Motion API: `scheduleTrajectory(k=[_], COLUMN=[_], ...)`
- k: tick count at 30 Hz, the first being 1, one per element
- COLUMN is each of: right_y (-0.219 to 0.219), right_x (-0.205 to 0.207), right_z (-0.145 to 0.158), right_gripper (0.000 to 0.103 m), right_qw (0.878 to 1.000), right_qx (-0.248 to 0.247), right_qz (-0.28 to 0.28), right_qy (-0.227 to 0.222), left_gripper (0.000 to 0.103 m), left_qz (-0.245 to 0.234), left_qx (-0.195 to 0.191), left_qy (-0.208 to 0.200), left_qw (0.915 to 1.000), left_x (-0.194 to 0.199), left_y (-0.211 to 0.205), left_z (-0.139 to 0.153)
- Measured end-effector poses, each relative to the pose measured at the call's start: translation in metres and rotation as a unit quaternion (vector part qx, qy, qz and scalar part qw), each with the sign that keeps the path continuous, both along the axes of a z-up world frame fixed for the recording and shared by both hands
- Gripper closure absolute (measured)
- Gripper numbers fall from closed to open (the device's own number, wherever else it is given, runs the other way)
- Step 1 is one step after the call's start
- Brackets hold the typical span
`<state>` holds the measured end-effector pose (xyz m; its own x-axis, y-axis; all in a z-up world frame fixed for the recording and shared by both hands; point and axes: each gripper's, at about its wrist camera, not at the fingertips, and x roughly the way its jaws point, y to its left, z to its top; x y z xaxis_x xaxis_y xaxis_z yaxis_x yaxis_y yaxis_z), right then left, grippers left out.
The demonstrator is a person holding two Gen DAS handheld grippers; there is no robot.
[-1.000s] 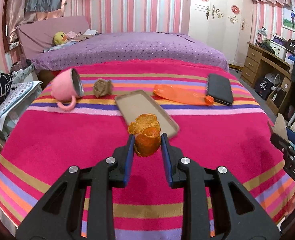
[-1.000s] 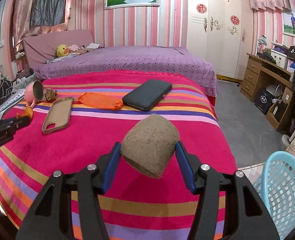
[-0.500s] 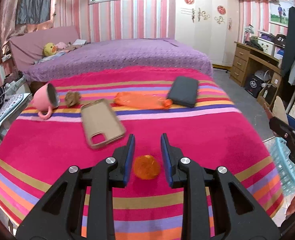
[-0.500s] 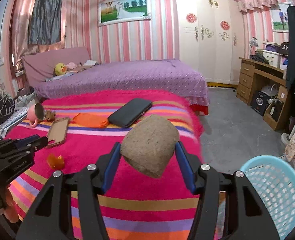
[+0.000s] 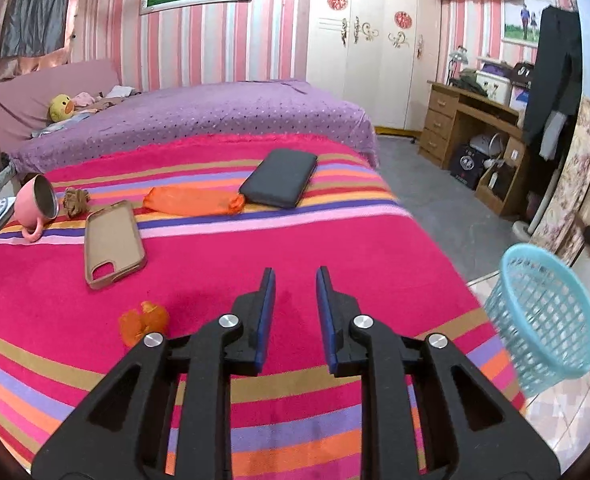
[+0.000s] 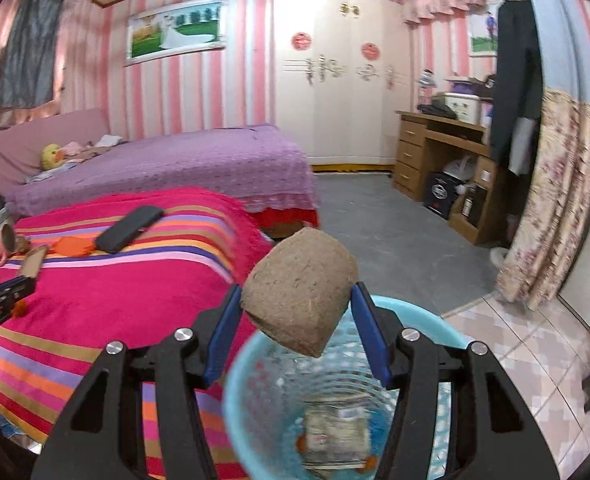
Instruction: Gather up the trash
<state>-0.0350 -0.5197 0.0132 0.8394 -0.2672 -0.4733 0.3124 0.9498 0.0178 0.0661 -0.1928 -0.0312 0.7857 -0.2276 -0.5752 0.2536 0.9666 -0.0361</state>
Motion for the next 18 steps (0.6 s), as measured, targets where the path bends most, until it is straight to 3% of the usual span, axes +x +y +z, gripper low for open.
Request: scheduleTrajectory(k=[3, 4, 7, 10, 13, 16, 18], right_y=[-0.016, -0.019, -0.023, -0.024, -0.024, -0.022, -0.021], right_x=[-0.001, -0.001, 0.002, 0.005, 0.006, 0.008, 0.01], right_z=[-0.01, -0.013, -0.019, -0.026, -0.033, -0.039, -0.041], right_gripper=[0.048, 0.048, 0.048, 0.048, 0.048, 0.048, 0.048], right_qw=[1.0, 1.0, 1.0, 1.0, 1.0, 0.999, 0.999], right_qx=[0.009, 0.012, 0.017, 0.021, 0.025, 0.026, 0.028], right_qz=[-0.013, -0.015, -0.017, -0.016, -0.015, -0.014, -0.013], right_qy=[0.003, 0.004, 0.005, 0.005, 0.009, 0.013, 0.016], left_gripper=[0.082, 0.075, 0.038, 0.02, 0.017, 0.017, 0.017], left_qz=[0.013, 0.018, 0.049, 0.069, 0.083, 0.078, 0.072], left_qx=[0.001, 0.004, 0.02, 0.03, 0.031, -0.004, 0.0], left_qy=[0.009, 0.008, -0.001, 0.003, 0.027, 0.075, 0.088], left_qw=[0.9999, 0.9998, 0.9986, 0.9971, 0.9957, 0.9941, 0.9936], left_x=[0.007, 0.009, 0.016, 0.023, 0.033, 0.045, 0.049], left_y=[0.018, 0.023, 0.051, 0.076, 0.094, 0.109, 0.107], left_z=[-0.004, -0.005, -0.006, -0.012, -0.023, -0.033, -0.039])
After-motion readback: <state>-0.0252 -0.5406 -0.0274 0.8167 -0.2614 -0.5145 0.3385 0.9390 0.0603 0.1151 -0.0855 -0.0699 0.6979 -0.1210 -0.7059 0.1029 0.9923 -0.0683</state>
